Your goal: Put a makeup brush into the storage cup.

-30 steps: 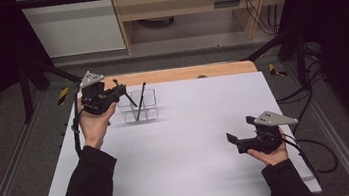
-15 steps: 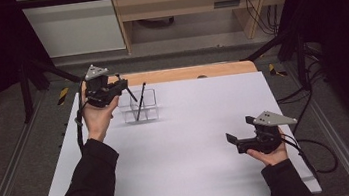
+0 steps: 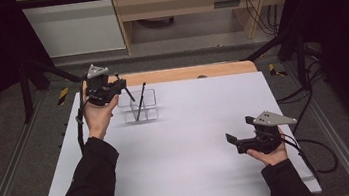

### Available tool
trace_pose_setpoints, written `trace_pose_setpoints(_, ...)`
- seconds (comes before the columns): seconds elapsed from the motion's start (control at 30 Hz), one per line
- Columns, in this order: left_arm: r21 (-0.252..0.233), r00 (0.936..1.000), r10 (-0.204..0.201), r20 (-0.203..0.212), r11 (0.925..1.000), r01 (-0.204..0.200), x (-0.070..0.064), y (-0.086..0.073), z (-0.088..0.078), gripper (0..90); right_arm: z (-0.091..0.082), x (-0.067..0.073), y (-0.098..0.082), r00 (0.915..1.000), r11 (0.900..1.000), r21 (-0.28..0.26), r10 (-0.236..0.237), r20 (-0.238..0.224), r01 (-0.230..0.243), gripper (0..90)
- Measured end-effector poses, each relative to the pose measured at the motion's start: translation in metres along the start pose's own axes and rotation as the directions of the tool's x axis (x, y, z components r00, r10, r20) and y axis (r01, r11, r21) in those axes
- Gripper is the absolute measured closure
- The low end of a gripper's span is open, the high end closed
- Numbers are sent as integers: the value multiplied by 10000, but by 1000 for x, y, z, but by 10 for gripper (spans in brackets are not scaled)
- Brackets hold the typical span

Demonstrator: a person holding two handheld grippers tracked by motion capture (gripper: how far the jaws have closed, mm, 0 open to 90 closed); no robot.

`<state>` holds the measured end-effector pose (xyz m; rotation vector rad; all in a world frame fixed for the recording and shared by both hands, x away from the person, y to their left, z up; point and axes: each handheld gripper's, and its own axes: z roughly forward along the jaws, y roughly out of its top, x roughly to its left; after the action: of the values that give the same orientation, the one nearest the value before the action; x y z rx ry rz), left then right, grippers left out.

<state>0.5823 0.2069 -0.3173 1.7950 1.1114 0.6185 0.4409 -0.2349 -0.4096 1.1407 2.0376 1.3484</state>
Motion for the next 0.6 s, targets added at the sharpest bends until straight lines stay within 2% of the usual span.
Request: trace_pose_setpoints(0.6, 517, 9997, 217, -131, 9984, -210, -3, -10, 17, 831, 1, 1, 0, 10000, 10000, 45, -61, -46, 61, 57)
